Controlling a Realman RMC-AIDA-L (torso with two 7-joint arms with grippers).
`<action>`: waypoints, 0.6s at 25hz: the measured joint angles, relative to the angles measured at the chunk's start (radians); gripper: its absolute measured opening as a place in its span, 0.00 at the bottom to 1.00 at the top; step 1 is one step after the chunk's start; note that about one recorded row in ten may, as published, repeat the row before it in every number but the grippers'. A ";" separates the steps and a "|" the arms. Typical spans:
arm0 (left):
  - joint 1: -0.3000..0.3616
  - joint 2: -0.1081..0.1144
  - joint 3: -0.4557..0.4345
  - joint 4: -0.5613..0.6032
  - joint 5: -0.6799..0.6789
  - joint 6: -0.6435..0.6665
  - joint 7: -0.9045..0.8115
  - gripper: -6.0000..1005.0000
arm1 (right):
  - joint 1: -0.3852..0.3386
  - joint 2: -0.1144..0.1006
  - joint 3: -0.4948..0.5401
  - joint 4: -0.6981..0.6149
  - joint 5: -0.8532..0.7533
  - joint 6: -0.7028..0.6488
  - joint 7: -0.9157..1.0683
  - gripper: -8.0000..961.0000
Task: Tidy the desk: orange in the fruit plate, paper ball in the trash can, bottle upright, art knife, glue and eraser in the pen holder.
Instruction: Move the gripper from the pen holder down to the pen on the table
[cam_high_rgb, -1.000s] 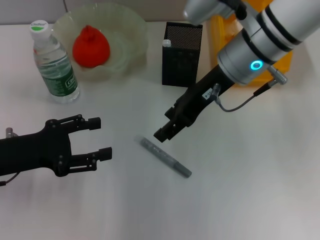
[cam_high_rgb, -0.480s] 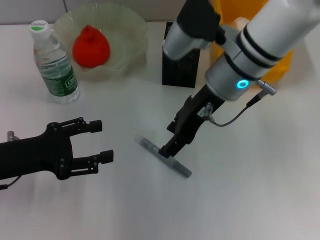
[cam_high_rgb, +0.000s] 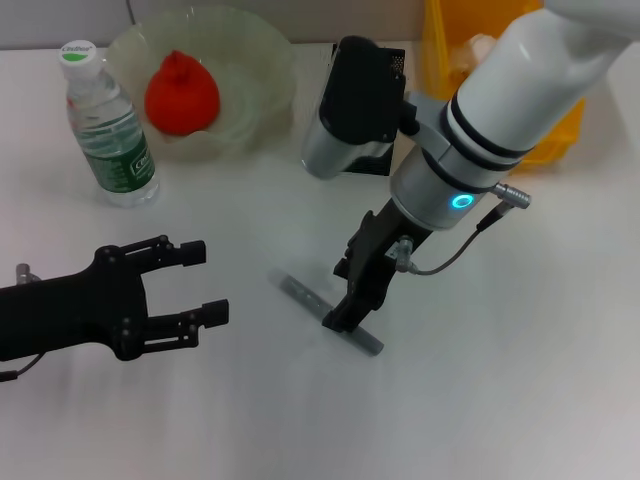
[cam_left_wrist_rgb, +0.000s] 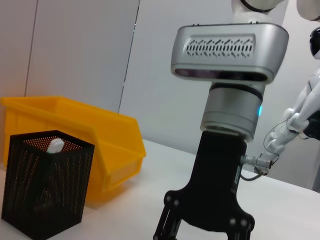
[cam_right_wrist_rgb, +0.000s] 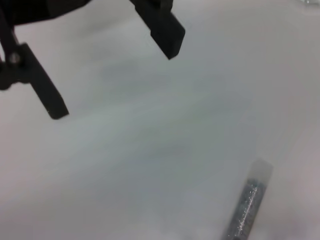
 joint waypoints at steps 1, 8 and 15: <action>0.000 -0.002 0.000 0.000 0.000 0.000 0.000 0.80 | 0.002 0.000 -0.017 0.000 0.002 0.009 0.001 0.69; 0.000 -0.005 0.000 0.000 -0.001 0.000 0.000 0.80 | 0.010 0.000 -0.059 0.021 0.011 0.039 0.002 0.65; -0.003 -0.006 -0.002 0.000 -0.002 -0.004 0.000 0.80 | 0.010 0.000 -0.101 0.024 0.040 0.071 -0.002 0.53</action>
